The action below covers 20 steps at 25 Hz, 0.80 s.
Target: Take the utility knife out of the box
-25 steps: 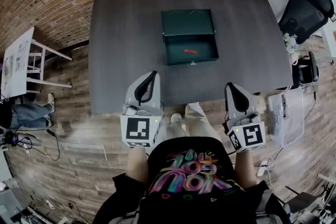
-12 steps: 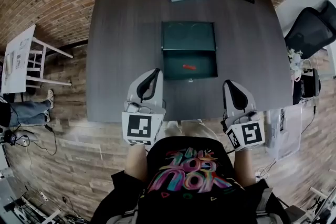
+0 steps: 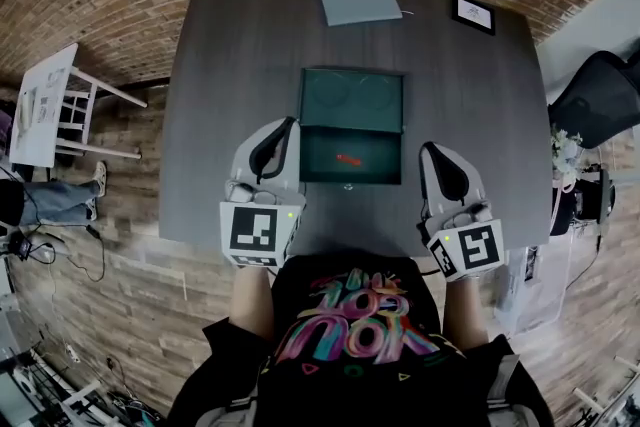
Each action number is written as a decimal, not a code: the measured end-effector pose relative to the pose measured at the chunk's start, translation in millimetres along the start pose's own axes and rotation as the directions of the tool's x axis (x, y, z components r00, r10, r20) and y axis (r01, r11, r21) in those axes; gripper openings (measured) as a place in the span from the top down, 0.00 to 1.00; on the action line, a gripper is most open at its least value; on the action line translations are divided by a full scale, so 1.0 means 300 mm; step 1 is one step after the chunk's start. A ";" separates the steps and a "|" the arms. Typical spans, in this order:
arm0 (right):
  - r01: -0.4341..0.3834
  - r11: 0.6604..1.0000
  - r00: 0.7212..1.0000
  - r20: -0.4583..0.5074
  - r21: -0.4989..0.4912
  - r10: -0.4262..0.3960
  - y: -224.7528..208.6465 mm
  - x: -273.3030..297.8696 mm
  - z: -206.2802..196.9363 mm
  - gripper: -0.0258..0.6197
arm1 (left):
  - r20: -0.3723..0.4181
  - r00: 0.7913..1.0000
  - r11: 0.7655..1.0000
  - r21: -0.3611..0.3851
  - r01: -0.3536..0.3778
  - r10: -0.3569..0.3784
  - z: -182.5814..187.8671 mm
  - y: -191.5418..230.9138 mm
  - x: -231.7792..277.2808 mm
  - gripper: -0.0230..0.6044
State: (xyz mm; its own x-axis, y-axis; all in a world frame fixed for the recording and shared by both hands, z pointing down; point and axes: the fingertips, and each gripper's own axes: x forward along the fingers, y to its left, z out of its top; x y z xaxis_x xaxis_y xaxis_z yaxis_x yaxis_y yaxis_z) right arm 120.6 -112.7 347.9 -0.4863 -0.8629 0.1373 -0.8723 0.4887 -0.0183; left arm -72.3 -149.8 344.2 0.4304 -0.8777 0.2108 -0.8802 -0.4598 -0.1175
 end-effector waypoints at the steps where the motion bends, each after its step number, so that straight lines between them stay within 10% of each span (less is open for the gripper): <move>1: -0.008 1.000 1.000 0.003 0.008 0.008 -0.009 0.011 0.004 0.96 | -0.006 1.000 1.000 0.000 -0.003 0.003 0.000 0.000 0.006 0.96; 20: 0.050 0.997 0.999 -0.011 0.061 -0.049 -0.042 0.084 -0.015 0.96 | -0.048 0.996 0.997 0.018 0.079 -0.078 -0.033 0.005 0.075 0.96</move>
State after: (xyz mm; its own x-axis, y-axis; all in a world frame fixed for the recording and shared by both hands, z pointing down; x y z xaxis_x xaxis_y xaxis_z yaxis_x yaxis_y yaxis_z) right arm 119.4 -140.0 356.1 -0.4425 -0.8843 0.1490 -0.8968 0.4366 -0.0717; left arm -66.0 -168.8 358.4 0.4878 -0.8314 0.2661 -0.8395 -0.5303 -0.1180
